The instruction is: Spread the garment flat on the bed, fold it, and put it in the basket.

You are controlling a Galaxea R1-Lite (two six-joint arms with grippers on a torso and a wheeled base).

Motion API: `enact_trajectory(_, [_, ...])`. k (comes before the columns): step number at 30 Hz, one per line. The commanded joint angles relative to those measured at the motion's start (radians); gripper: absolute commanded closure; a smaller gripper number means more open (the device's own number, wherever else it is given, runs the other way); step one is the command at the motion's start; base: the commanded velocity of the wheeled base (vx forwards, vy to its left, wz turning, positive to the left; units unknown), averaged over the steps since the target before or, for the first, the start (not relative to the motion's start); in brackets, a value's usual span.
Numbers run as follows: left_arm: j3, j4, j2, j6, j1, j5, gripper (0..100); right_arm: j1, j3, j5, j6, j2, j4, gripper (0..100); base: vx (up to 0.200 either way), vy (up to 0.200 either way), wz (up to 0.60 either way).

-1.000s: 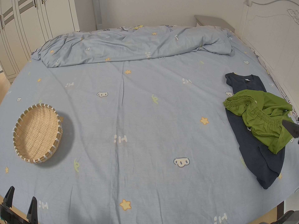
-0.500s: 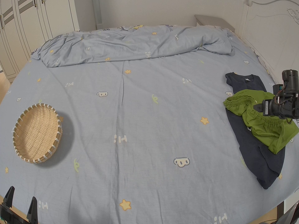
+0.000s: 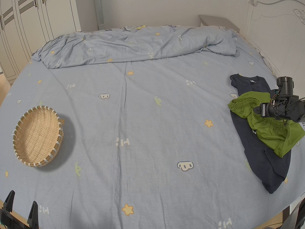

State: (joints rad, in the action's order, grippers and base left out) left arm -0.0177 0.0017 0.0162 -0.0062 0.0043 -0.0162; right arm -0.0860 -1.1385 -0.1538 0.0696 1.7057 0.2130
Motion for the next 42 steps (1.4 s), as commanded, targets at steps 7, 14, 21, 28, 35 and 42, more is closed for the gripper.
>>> enact_trajectory(7, [0.018,0.000,-0.016,0.000,0.000,-0.001,0,-0.001,-0.084,0.008,-0.005,0.074,0.003,0,0.000,0.000,0.00])
enact_trajectory(14, [0.018,0.000,-0.016,0.000,0.000,-0.001,0,0.000,-0.118,0.025,-0.004,0.112,0.000,0,0.000,0.000,0.00])
enact_trajectory(21, [0.018,0.000,-0.016,0.000,0.000,-0.001,0,-0.008,-0.145,0.028,-0.007,0.158,0.002,100,0.000,0.000,0.00])
enact_trajectory(28, [0.018,0.000,-0.016,0.000,0.000,-0.001,0,-0.008,-0.155,0.051,-0.008,0.172,0.000,100,0.000,0.000,0.00])
enact_trajectory(35, [0.018,0.000,-0.016,0.000,-0.001,0.001,0,0.005,-0.247,0.054,-0.174,0.075,-0.129,100,0.000,0.000,0.00])
enact_trajectory(42, [0.018,0.000,-0.016,-0.001,0.000,-0.001,0,0.051,-0.483,0.287,-0.384,-0.155,-0.600,100,0.000,0.000,0.00])
